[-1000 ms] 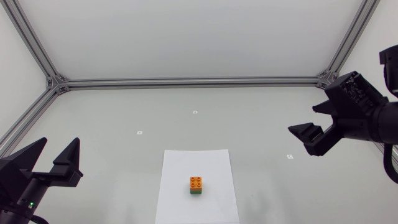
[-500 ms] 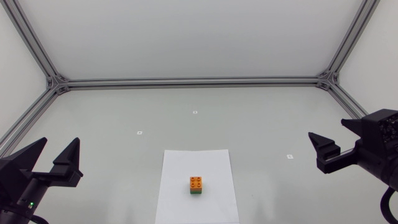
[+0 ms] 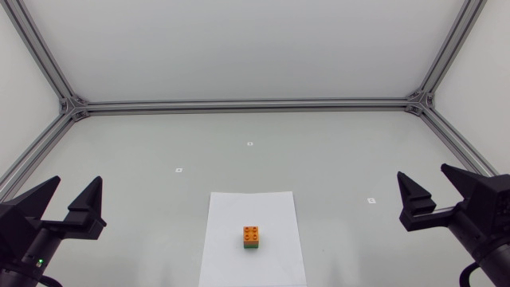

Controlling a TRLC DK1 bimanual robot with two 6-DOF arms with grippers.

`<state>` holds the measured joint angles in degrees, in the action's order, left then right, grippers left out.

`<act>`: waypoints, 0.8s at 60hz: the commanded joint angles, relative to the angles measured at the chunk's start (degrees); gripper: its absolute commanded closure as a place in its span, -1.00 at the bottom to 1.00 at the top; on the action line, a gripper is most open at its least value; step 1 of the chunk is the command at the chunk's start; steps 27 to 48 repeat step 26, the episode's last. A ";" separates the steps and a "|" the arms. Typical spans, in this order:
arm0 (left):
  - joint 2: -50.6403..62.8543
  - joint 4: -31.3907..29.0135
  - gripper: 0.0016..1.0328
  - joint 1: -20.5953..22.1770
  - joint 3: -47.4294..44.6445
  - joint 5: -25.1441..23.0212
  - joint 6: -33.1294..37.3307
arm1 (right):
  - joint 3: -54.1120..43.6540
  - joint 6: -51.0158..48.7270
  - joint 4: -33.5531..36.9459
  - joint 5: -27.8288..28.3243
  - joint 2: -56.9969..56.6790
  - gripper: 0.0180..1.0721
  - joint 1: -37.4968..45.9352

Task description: Pick up the orange 2x2 brick with the right arm and stack it on top of the green 2x2 brick in the center

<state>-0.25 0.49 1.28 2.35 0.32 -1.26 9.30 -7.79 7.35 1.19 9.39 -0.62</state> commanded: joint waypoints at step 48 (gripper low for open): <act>-0.45 -0.84 -0.92 -0.14 -2.35 -0.23 0.73 | -9.30 7.79 -7.35 -1.19 -9.39 -0.91 0.62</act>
